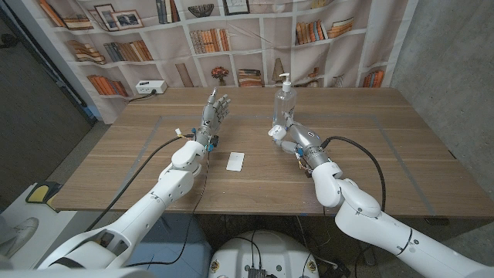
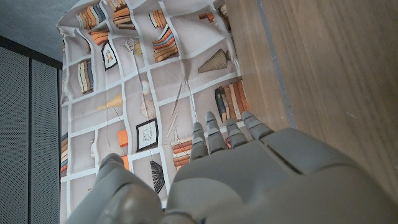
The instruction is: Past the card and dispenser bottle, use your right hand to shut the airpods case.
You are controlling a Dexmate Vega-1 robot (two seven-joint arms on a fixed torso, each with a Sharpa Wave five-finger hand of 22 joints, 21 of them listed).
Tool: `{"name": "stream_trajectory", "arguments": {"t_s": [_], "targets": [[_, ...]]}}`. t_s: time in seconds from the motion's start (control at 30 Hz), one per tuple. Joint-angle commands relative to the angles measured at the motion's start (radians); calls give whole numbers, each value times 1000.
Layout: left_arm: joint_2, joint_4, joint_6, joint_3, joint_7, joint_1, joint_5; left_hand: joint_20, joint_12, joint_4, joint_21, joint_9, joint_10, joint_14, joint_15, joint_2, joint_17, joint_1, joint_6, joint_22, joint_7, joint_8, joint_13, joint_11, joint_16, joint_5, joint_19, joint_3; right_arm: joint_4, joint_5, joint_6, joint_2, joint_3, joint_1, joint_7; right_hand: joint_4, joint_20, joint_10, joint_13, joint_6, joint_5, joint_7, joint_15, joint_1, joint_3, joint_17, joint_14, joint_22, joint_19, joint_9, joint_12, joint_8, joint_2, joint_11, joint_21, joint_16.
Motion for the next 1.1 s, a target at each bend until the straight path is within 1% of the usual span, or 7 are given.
{"name": "stream_trajectory", "arguments": {"t_s": [0.03, 0.33, 0.63, 0.7, 0.73, 0.77, 1.1], "targets": [[2, -1, -6, 3, -9, 1, 2, -6, 0, -1, 4, 2, 3, 3, -2, 7, 5, 2, 20, 1, 3, 12, 3, 3, -2, 4, -2, -4, -6, 8, 1, -1, 9, -1, -19, 5, -2, 114, 4, -13, 7, 1, -42, 12, 13, 5, 9, 2, 9, 2, 25, 4, 12, -103, 4, 5], [4, -10, 7, 6, 7, 3, 10, -26, -2, -1, 2, 2, 5, -1, -22, 13, 4, 4, 89, 1, 9, 31, 2, 19, -5, 3, -10, -6, 2, 14, 15, 4, 18, -1, -45, 4, 6, 127, -1, 3, 13, 3, -41, 14, 15, 5, 21, 2, 17, 2, 32, 5, 9, -101, 4, 8], [6, -48, 15, 8, 55, 14, 38, -38, -47, -6, -7, 3, -120, -90, -19, 29, 4, 15, 93, 1, 19, 14, 1, 25, -20, 0, -56, -3, 4, 16, 27, 10, 25, 3, -64, 3, 5, 135, -6, 17, 18, 2, -43, 15, 16, 5, 25, 1, 21, 2, 36, 6, 6, -101, 4, 7], [6, -52, 13, 8, 55, 15, 36, -42, -49, -7, -6, 3, -139, -113, -19, 32, 4, 17, 132, 1, 27, 25, 0, 26, -19, -1, -66, -4, 7, 13, 31, 11, 24, 4, -70, 2, 5, 138, -6, 19, 20, 3, -44, 16, 17, 5, 28, 1, 22, 2, 38, 6, 6, -102, 3, 7], [7, -53, 11, 8, 54, 15, 37, -44, -47, -7, -5, 4, -143, -115, -19, 35, 4, 19, 160, 1, 9, 32, -1, 26, -15, -2, -69, -3, 7, 10, 32, 12, 23, 5, -73, 2, 4, 139, -7, 21, 21, 1, -46, 16, 17, 5, 30, 1, 23, 2, 39, 6, 6, -105, 3, 8], [10, -56, 13, 9, 53, 15, 39, -47, -47, -8, -3, 4, -152, -120, -20, 37, 4, 20, 198, 1, 8, 42, -2, 28, -14, -3, -72, -4, 7, 11, 35, 12, 24, 4, -76, 2, 5, 141, -7, 22, 21, 2, -47, 16, 17, 5, 31, 1, 23, 2, 40, 6, 6, -104, 3, 8], [21, -74, 22, 11, 47, 18, 41, -49, -45, -9, -2, 2, -175, -136, -23, 48, 3, 23, 303, 1, 46, 63, -4, 29, -12, -5, -85, -3, -6, -3, 33, 17, 25, 1, -85, -1, 2, 147, -8, 31, 27, 1, -50, 23, 21, 5, 39, 1, 30, 2, 47, 5, 5, -107, 4, 9]]}}
